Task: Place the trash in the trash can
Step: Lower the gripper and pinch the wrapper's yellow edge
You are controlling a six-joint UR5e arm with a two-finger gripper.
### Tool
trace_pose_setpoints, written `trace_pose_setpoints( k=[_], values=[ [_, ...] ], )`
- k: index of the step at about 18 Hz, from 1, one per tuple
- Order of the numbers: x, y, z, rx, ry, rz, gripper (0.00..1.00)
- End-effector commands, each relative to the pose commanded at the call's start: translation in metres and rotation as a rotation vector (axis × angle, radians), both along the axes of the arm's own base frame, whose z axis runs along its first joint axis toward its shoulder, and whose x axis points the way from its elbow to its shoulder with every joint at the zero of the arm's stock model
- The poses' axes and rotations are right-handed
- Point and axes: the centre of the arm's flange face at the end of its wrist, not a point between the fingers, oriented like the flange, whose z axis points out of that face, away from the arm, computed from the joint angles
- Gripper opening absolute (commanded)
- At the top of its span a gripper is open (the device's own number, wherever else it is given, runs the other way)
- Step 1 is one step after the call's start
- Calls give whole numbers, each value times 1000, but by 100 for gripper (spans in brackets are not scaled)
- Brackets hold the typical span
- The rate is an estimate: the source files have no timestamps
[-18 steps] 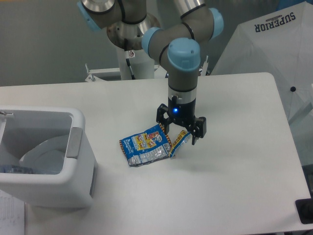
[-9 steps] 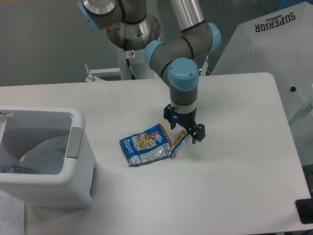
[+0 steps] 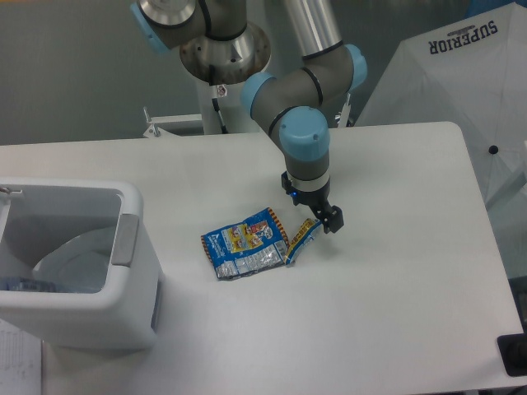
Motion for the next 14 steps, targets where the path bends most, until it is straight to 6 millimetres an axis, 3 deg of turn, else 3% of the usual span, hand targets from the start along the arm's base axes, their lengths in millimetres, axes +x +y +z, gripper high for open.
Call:
trace_pose_setpoints(
  k=[10,14],
  values=[
    [-1,5,-11,-5,-11,21,99],
    [-2,5,-11,-3,-10,38,86]
  ],
)
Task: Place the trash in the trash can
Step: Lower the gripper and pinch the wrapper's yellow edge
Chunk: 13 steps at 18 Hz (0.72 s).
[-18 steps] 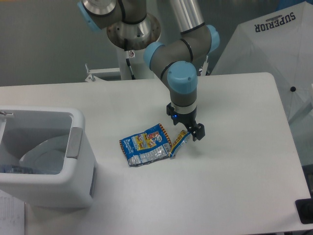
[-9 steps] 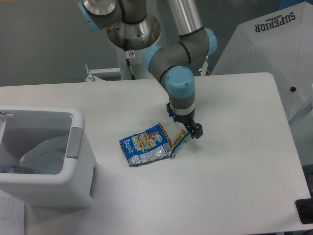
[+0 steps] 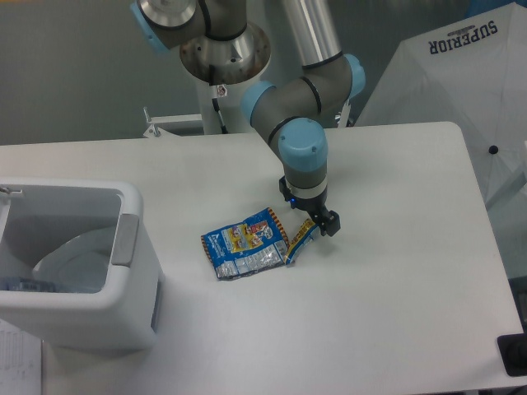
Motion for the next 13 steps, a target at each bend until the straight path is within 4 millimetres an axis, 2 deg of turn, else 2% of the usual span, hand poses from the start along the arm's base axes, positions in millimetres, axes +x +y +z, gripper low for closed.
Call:
trace_pose_setpoints(
  k=[6,13],
  values=[
    [0,1,2,4,4,15,56],
    [0,1,5,4,9,23,25]
  ],
)
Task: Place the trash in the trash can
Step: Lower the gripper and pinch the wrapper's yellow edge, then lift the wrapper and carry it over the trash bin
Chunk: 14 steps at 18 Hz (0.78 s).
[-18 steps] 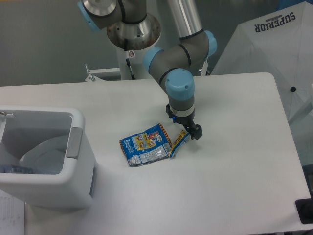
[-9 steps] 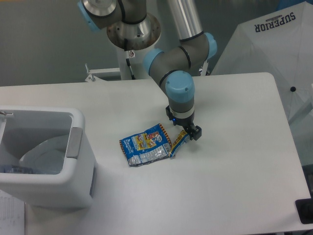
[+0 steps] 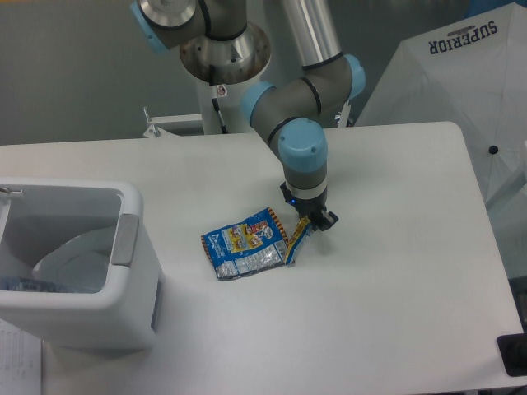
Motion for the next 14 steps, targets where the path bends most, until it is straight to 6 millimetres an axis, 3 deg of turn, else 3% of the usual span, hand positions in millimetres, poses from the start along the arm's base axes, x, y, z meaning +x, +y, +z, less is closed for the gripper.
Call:
trace_pose_setpoints(
  k=[4,6,10,14],
  values=[
    [-12,5,15,32,22,26,21],
    [-16,3,17,40,26,70,13],
    [-23,8,28,77,38,111,13],
    [-37,22,59,217,29,181,14]
  ],
)
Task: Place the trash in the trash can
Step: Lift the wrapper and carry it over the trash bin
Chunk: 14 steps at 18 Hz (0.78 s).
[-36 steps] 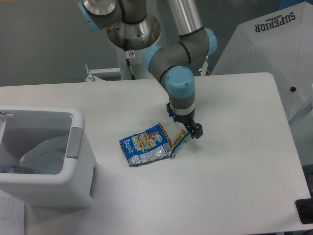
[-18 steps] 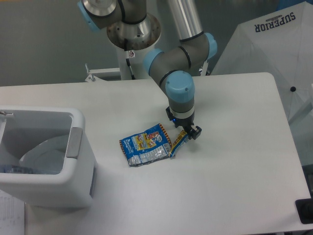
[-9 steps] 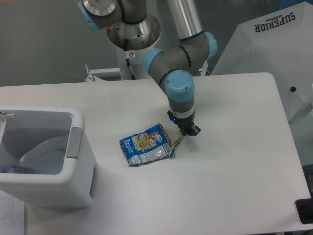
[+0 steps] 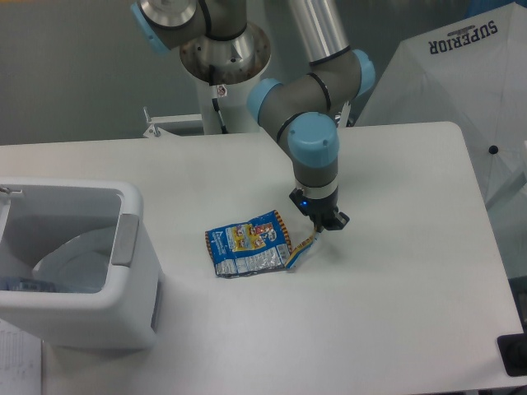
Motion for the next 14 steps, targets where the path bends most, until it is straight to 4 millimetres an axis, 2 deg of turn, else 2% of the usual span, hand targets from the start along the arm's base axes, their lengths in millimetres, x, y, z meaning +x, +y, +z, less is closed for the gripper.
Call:
trace_pose_setpoints(
  k=[3,8,10,14],
  values=[
    [-7,5,35,120,-11,71,14],
    [-20,12,104,258,-79,205,14],
    [-19,15,133,319,-92,250,14],
    [-3,13,184,469,-131,339,14]
  ],
)
